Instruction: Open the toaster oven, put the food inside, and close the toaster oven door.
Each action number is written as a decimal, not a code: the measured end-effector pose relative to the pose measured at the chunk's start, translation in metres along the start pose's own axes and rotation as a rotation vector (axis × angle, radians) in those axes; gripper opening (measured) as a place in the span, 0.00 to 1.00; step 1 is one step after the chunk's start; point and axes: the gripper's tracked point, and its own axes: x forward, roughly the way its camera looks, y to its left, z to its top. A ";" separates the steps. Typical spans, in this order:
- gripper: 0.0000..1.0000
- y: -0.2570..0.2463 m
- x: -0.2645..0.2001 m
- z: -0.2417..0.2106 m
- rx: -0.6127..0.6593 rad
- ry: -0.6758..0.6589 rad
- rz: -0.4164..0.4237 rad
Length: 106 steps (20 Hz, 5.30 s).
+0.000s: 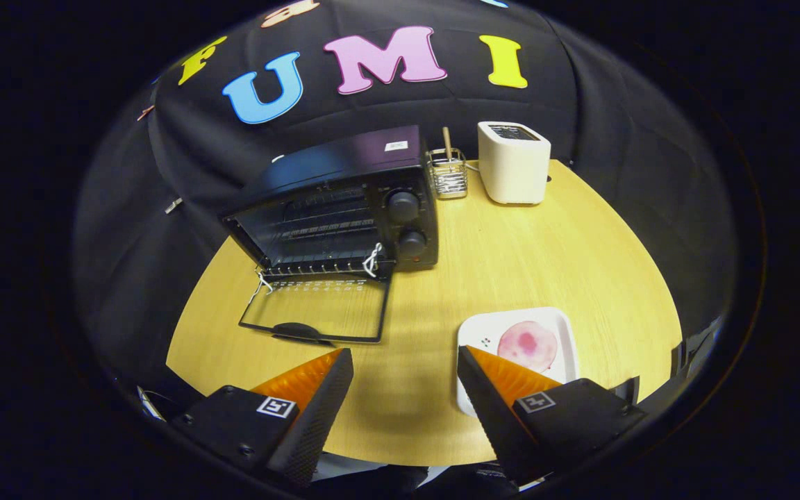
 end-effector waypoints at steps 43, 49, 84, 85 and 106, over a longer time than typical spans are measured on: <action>0.15 -0.186 0.054 -0.088 -0.031 0.386 -0.057; 0.05 -0.178 0.052 -0.089 0.110 0.401 0.005; 0.05 -0.004 -0.045 -0.062 0.669 0.133 0.233; 0.05 0.005 -0.042 -0.060 0.666 0.128 0.239; 0.05 0.128 0.104 0.024 0.771 0.019 0.203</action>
